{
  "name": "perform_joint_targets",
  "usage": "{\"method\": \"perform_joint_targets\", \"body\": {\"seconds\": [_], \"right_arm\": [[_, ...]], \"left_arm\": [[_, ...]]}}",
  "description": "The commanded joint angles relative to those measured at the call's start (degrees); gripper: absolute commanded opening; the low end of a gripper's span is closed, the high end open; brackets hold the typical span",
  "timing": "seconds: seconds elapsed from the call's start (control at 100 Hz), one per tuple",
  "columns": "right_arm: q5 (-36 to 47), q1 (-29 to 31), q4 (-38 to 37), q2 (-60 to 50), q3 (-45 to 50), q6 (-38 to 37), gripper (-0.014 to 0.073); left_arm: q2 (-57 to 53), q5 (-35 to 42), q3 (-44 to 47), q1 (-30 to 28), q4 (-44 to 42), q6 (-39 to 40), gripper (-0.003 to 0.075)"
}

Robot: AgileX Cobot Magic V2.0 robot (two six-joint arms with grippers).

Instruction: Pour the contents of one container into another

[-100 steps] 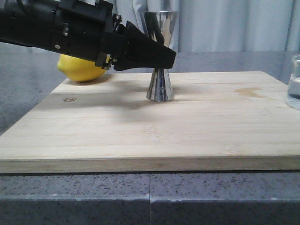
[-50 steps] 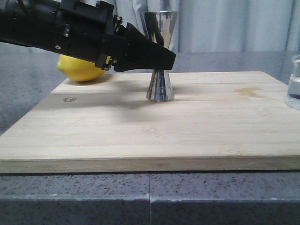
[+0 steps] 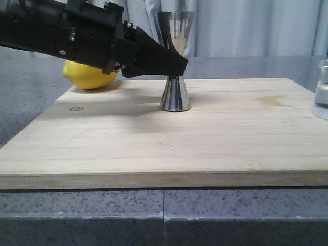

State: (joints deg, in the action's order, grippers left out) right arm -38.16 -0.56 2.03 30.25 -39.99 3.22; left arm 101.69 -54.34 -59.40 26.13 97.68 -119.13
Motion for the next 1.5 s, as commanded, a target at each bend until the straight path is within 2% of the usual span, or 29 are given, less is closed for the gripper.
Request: {"method": "perform_joint_targets", "body": {"seconds": [0.0, 0.2, 0.7, 0.88, 1.07, 1.27, 1.49], "right_arm": [[4.3, 0.3, -0.1, 0.7, -2.1, 0.4, 0.0541], [4.3, 0.3, -0.1, 0.7, -2.1, 0.4, 0.0541], [4.3, 0.3, 0.1, 0.7, -2.1, 0.5, 0.0541], [4.0, -0.6, 7.1, 0.7, -2.1, 7.4, 0.0541], [3.3, -1.2, 9.7, 0.7, -1.9, 8.1, 0.0541], [11.4, -1.2, 19.3, 0.7, 3.9, 14.6, 0.0541], [20.6, -1.7, 21.6, 0.7, 11.0, 16.8, 0.0541]], "left_arm": [[-2.0, -3.8, -1.6, 0.1, 3.0, 0.4, 0.0041], [-2.0, -8.6, -2.1, 0.1, 4.4, 0.0, 0.002], [-2.0, -9.0, -2.3, 0.1, 4.8, -2.8, 0.002], [-2.0, -9.1, -2.3, 0.1, 6.9, -3.0, 0.002], [-2.0, -9.1, -2.3, 0.0, 7.6, -4.8, 0.002], [-2.0, -9.1, -2.3, 0.0, 7.6, -5.5, 0.002], [-2.0, -8.9, -2.3, 0.0, 7.6, -5.7, 0.002]]}}
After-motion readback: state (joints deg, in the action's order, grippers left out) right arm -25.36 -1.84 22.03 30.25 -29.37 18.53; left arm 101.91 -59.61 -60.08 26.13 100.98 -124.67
